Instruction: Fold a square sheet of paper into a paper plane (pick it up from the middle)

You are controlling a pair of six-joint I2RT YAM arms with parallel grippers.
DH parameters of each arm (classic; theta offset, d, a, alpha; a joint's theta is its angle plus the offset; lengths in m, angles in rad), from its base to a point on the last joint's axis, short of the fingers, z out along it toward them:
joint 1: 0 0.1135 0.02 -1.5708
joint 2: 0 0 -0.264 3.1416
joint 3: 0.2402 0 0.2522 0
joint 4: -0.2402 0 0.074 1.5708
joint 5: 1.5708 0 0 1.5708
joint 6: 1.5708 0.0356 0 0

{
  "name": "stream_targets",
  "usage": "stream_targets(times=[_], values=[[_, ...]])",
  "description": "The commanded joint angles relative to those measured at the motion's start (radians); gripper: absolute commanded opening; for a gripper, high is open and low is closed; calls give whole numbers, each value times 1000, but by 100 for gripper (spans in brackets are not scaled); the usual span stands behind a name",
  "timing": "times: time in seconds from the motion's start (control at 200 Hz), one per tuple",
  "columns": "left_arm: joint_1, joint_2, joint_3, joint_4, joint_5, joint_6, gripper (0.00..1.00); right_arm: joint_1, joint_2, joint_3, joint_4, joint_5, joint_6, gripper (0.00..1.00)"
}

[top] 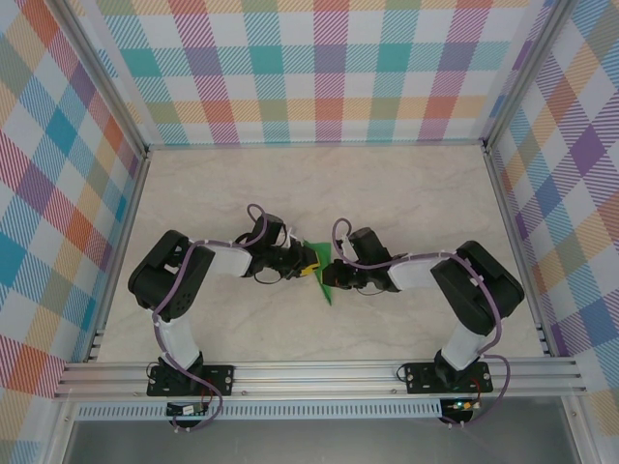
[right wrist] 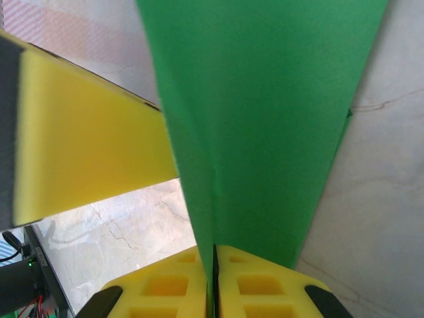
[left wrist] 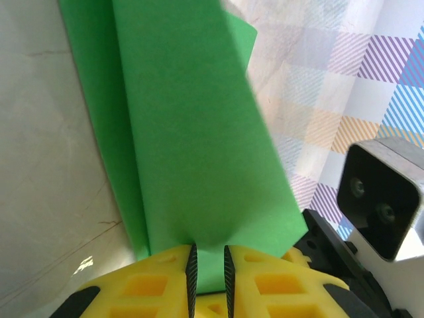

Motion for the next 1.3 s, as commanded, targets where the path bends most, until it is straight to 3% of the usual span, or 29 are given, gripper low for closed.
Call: stream_targets(times=[0.0,0.91,1.295], values=[[-13,-38,-17,36,24,19,20,-11,29,33,-19,-61,-9,10],[-16,73,62,7,28,51,18,-32,1,38,-137,-92,-63,22],[-17,71,62,-2,25,62,18,-32,21,41,-157,-102,-28,18]])
